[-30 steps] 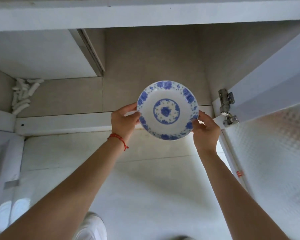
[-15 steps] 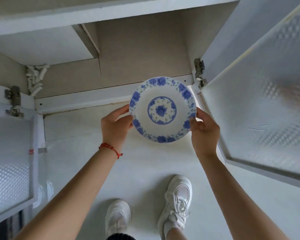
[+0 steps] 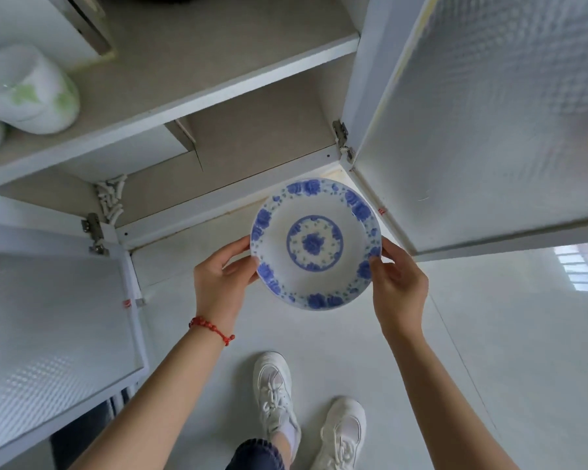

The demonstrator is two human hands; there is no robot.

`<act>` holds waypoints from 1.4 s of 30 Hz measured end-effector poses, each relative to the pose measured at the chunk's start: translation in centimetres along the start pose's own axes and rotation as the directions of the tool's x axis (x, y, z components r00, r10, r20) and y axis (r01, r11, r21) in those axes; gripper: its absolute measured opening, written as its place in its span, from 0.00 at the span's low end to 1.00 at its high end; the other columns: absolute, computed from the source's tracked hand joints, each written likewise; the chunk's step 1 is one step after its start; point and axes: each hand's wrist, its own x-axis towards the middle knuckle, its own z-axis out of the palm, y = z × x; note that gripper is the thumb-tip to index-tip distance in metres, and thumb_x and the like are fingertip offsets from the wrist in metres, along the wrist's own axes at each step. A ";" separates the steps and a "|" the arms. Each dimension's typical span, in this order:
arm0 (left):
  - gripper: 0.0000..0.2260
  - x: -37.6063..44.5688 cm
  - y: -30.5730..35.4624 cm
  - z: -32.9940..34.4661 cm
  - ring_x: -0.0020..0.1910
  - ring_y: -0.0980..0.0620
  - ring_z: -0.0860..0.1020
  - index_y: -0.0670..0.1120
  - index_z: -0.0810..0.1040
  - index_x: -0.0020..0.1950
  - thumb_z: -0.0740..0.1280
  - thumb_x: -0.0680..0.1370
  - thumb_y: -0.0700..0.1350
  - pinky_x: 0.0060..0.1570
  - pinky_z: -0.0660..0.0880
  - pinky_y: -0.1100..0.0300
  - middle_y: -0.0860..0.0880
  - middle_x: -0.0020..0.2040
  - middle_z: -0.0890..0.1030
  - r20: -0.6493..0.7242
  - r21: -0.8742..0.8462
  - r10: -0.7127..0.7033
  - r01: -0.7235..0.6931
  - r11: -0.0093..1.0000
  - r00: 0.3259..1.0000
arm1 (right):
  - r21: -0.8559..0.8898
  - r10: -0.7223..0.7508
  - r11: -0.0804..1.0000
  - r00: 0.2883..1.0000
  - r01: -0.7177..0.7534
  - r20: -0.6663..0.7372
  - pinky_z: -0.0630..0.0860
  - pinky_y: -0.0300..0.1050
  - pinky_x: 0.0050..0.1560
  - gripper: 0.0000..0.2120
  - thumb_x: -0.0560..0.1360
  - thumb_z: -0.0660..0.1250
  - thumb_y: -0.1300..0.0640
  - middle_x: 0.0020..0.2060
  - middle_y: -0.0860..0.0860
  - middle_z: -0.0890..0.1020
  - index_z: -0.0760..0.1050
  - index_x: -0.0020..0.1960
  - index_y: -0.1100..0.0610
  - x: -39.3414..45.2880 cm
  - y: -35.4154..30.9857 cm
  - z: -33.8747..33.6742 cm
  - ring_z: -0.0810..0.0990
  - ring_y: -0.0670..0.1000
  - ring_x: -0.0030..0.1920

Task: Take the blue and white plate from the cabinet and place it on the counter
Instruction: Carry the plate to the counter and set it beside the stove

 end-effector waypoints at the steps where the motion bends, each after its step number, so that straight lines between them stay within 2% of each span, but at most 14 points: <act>1: 0.14 -0.9 0.5 0.0 0.39 0.59 0.83 0.50 0.83 0.49 0.68 0.71 0.33 0.34 0.77 0.69 0.59 0.40 0.85 0.011 0.012 0.005 -0.005 1.000 1.000 | 0.012 0.004 1.000 1.000 -0.004 -0.012 0.75 0.29 0.31 0.13 0.73 0.64 0.65 0.35 0.38 0.82 0.78 0.54 0.53 -0.8 -0.4 -0.7 0.81 0.41 0.33; 7: 0.14 -7.0 3.8 0.3 0.41 0.58 0.83 0.47 0.82 0.52 0.67 0.71 0.32 0.35 0.78 0.68 0.59 0.41 0.85 0.079 0.047 -0.005 0.002 0.999 0.997 | 0.022 0.019 1.000 0.997 -0.017 -0.077 0.79 0.32 0.37 0.13 0.74 0.63 0.66 0.44 0.50 0.83 0.77 0.57 0.58 -6.1 -3.2 -5.8 0.82 0.48 0.38; 11: 0.14 -11.6 7.1 0.5 0.41 0.57 0.83 0.50 0.82 0.49 0.67 0.71 0.32 0.35 0.78 0.67 0.58 0.40 0.85 0.136 0.062 -0.032 0.024 0.998 0.990 | 0.021 0.054 0.998 0.988 -0.051 -0.145 0.80 0.36 0.37 0.12 0.74 0.64 0.66 0.40 0.44 0.82 0.78 0.56 0.57 -9.9 -6.0 -9.8 0.81 0.42 0.34; 14: 0.14 -14.8 9.7 0.6 0.41 0.57 0.83 0.49 0.82 0.50 0.68 0.71 0.33 0.36 0.78 0.67 0.59 0.40 0.85 0.208 0.083 -0.036 0.019 0.996 0.978 | 0.036 0.083 0.996 0.971 -0.077 -0.225 0.80 0.38 0.37 0.12 0.73 0.65 0.65 0.38 0.43 0.82 0.78 0.55 0.56 -12.7 -7.8 -12.6 0.79 0.41 0.31; 18: 0.15 -17.6 12.9 1.1 0.41 0.58 0.83 0.50 0.81 0.49 0.68 0.71 0.31 0.35 0.78 0.68 0.60 0.38 0.85 0.324 0.125 -0.029 -0.012 0.992 0.946 | 0.081 0.112 0.993 0.929 -0.089 -0.353 0.78 0.32 0.34 0.13 0.72 0.65 0.65 0.39 0.40 0.81 0.79 0.54 0.53 -17.1 -9.8 -15.5 0.78 0.40 0.31; 21: 0.14 -19.4 15.2 1.3 0.40 0.57 0.83 0.45 0.81 0.52 0.69 0.70 0.31 0.35 0.78 0.67 0.58 0.38 0.85 0.439 0.165 -0.033 -0.044 0.985 0.898 | 0.108 0.127 0.990 0.876 -0.086 -0.465 0.76 0.30 0.33 0.14 0.72 0.66 0.66 0.40 0.39 0.81 0.79 0.54 0.53 -20.8 -11.3 -17.0 0.78 0.39 0.31; 25: 0.15 -20.4 17.4 2.0 0.40 0.54 0.84 0.46 0.81 0.51 0.69 0.70 0.30 0.36 0.79 0.66 0.52 0.41 0.85 0.546 0.212 -0.042 -0.090 0.973 0.836 | 0.188 0.185 0.978 0.809 -0.093 -0.558 0.76 0.28 0.35 0.14 0.72 0.65 0.67 0.41 0.39 0.81 0.79 0.53 0.53 -24.0 -12.5 -17.9 0.79 0.38 0.34; 27: 0.15 -24.2 21.4 3.0 0.41 0.53 0.84 0.45 0.81 0.52 0.69 0.70 0.31 0.37 0.79 0.64 0.49 0.43 0.85 0.693 0.243 -0.059 -0.156 0.957 0.718 | 0.254 0.224 0.965 0.698 -0.062 -0.680 0.76 0.28 0.35 0.13 0.72 0.65 0.67 0.40 0.39 0.81 0.79 0.53 0.54 -28.9 -15.2 -20.6 0.79 0.38 0.34; 31: 0.15 -25.1 22.6 3.6 0.41 0.52 0.84 0.48 0.82 0.49 0.70 0.70 0.31 0.38 0.79 0.64 0.51 0.42 0.86 0.715 0.246 -0.058 -0.173 0.954 0.697 | 0.286 0.240 0.957 0.688 -0.050 -0.684 0.76 0.28 0.35 0.14 0.72 0.65 0.67 0.40 0.38 0.81 0.78 0.52 0.51 -30.3 -16.3 -21.2 0.80 0.38 0.36; 37: 0.16 -30.5 27.1 5.2 0.40 0.51 0.84 0.52 0.82 0.45 0.69 0.69 0.30 0.37 0.80 0.63 0.50 0.43 0.85 0.821 0.217 -0.050 -0.230 0.949 0.568 | 0.294 0.237 0.956 0.592 -0.001 -0.770 0.77 0.29 0.35 0.14 0.72 0.65 0.66 0.41 0.41 0.81 0.77 0.53 0.52 -35.9 -20.8 -24.7 0.81 0.39 0.37; 42: 0.13 -34.1 29.5 7.9 0.38 0.51 0.84 0.45 0.81 0.49 0.68 0.70 0.31 0.36 0.79 0.63 0.47 0.42 0.85 0.876 0.211 -0.069 -0.251 0.944 0.478 | 0.305 0.238 0.951 0.500 0.054 -0.833 0.77 0.29 0.34 0.14 0.72 0.65 0.67 0.41 0.42 0.82 0.78 0.53 0.51 -38.3 -22.8 -28.1 0.81 0.39 0.37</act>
